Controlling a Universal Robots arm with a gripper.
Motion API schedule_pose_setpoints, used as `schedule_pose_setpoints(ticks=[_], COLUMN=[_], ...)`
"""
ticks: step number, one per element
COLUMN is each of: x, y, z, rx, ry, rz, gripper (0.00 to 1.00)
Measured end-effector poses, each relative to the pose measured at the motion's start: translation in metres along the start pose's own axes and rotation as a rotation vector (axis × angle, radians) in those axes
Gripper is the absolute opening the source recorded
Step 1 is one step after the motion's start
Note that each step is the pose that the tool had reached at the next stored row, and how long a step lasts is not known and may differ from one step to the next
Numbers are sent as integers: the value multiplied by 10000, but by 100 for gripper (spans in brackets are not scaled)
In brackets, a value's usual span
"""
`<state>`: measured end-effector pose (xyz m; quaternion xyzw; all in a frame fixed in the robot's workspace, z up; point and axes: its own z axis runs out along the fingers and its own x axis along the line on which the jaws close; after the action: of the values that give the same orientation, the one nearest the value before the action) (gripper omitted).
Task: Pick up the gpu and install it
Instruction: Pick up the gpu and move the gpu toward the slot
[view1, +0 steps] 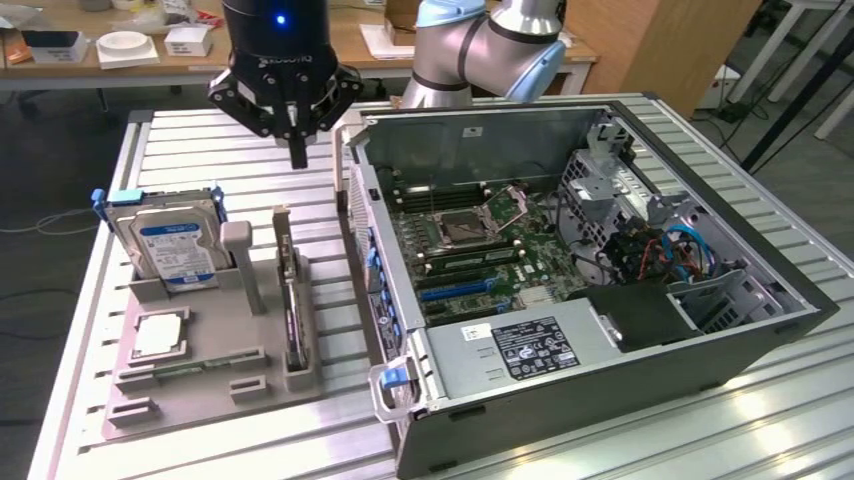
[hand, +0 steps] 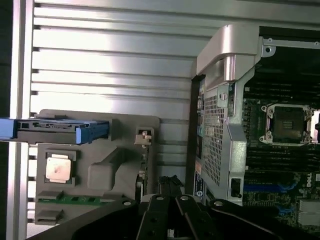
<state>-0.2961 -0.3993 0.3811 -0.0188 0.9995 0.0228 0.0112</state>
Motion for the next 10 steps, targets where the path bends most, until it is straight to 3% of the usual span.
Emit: schedule_pose_setpoints(ticks=[10], x=[1], y=[-7], z=[39], rx=[-23], ry=[46], rz=[-1007], gripper=[11])
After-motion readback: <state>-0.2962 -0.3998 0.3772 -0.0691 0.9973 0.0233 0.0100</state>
